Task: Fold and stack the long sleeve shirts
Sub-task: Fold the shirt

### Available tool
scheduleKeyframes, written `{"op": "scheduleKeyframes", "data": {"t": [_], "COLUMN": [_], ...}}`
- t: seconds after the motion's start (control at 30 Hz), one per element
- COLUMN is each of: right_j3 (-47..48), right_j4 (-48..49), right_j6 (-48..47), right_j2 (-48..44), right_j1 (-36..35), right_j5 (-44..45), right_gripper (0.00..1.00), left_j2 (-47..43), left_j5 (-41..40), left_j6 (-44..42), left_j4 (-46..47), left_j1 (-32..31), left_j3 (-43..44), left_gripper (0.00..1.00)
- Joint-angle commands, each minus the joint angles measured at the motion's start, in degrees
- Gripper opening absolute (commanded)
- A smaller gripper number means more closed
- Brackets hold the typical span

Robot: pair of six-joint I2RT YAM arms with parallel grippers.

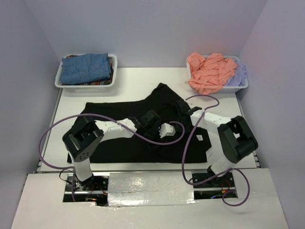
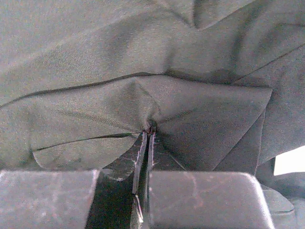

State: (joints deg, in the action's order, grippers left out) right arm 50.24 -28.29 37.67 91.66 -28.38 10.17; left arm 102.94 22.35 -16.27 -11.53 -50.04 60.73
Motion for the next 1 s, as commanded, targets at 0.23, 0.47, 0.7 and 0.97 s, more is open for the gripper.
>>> {"op": "scheduleKeyframes", "data": {"t": [0.23, 0.47, 0.7, 0.97], "right_j3": [-0.3, 1.5, 3.3, -10.5], "right_j4": [1.0, -2.3, -8.1, -11.2], "right_j6": [2.3, 0.7, -0.8, 6.4], "right_j2": [-4.4, -6.7, -20.5, -31.1], "right_j1": [3.3, 3.6, 6.9, 7.1], "right_j5": [2.1, 0.5, -3.0, -13.7], "right_gripper": [0.09, 0.33, 0.55, 0.01], "left_j2": [1.4, 0.6, -1.6, -3.0], "left_j5": [-0.3, -3.9, -2.2, 2.1], "left_j6": [-0.4, -1.9, -2.6, -2.0], "left_j4": [1.7, -3.1, -11.2, -17.5], "left_j1": [-1.5, -1.3, -1.3, -1.1], "left_j3": [-2.7, 2.0, 10.5, 17.2], "left_gripper": [0.70, 0.70, 0.71, 0.69]}}
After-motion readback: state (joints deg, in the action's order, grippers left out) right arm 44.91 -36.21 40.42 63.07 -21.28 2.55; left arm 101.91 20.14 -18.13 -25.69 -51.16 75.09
